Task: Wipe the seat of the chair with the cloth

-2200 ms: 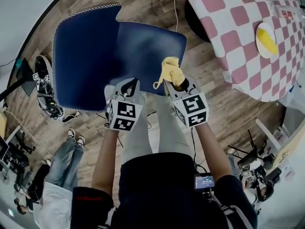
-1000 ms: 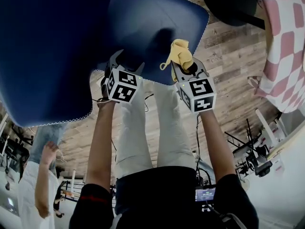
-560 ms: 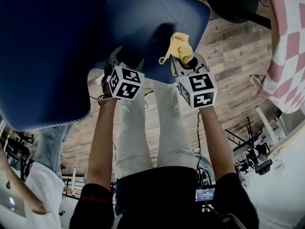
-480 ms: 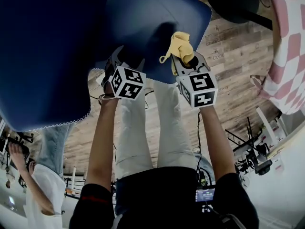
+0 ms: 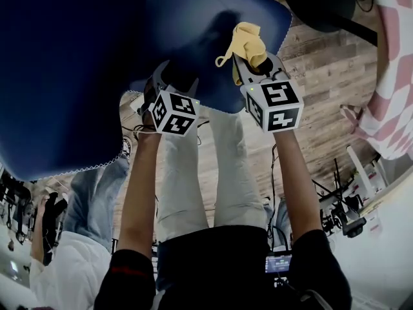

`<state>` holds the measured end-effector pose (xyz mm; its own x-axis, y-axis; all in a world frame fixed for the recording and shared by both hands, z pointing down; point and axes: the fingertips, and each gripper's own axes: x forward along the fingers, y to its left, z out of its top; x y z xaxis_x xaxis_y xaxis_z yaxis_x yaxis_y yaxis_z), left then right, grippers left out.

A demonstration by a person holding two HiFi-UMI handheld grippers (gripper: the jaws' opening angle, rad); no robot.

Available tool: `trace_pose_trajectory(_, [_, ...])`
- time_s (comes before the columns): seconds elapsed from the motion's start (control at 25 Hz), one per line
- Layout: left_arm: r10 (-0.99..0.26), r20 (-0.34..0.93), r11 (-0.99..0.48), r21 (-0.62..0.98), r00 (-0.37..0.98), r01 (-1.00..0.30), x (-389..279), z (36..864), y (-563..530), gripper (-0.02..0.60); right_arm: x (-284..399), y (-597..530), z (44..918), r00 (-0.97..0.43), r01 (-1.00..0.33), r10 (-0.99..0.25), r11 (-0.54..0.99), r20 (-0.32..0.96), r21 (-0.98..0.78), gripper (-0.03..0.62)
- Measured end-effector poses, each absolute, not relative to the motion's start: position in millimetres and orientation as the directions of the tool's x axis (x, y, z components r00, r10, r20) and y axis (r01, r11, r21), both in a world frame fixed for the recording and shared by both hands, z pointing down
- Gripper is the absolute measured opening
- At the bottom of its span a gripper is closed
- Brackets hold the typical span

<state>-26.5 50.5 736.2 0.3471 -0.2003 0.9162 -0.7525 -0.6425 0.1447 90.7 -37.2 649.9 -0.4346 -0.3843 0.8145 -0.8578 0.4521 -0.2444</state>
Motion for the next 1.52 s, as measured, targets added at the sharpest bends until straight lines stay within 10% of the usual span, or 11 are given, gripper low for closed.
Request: trace_pose_trajectory(1.52, [-0.211, 0.915, -0.639, 0.138, 0.345, -0.756, -26, 732, 49, 0.346, -27, -144, 694, -0.471, -0.772, -0.349, 0.607, 0.810, -0.188, 0.074])
